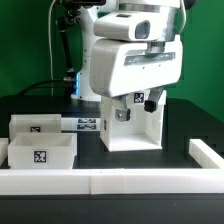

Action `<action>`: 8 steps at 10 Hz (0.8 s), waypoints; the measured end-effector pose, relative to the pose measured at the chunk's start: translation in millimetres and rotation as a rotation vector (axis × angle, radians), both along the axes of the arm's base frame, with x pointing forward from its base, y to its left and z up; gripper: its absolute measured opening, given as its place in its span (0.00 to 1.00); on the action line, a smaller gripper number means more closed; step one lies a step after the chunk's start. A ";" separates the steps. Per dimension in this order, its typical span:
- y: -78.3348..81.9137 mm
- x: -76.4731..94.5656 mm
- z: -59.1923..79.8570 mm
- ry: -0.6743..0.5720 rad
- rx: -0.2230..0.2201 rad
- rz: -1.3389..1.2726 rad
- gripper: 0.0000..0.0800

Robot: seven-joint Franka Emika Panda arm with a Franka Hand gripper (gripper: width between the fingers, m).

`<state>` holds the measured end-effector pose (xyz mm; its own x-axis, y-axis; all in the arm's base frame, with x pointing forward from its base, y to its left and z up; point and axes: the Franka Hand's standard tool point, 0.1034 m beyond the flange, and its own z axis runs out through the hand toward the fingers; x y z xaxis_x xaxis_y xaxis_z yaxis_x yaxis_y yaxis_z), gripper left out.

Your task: Assemble drawer

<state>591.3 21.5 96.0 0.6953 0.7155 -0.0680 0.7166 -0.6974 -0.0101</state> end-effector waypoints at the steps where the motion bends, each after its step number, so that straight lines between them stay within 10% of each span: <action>1: -0.2 -1.0 -0.2 0.008 -0.001 -0.002 0.81; 8: 1.8 -6.8 -0.7 0.015 0.009 -0.106 0.81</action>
Offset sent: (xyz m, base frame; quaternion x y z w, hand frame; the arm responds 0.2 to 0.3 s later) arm 0.0000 0.0000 0.0000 0.0000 0.0000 0.0000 1.0000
